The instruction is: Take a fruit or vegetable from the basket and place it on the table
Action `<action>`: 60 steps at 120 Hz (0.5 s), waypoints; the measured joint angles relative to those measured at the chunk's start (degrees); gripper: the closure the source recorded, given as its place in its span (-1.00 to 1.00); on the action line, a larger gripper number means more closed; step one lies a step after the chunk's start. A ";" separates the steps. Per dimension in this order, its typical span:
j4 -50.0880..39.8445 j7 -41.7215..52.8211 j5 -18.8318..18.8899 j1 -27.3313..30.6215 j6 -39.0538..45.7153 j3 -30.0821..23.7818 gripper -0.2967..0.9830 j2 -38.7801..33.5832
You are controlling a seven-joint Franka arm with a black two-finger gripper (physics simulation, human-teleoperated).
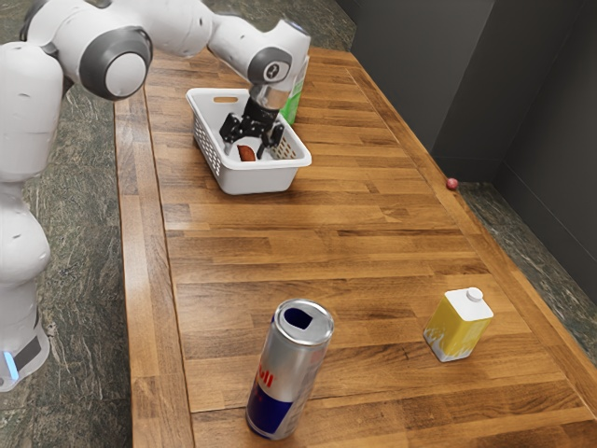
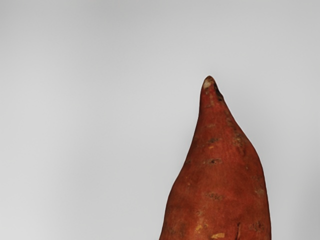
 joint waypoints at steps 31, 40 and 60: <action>0.02 0.31 -0.34 0.28 0.08 0.00 -0.53 0.69; 0.02 0.56 -0.52 0.32 0.55 0.02 -0.53 1.03; -0.05 2.65 -0.60 0.47 1.24 0.07 -0.46 1.33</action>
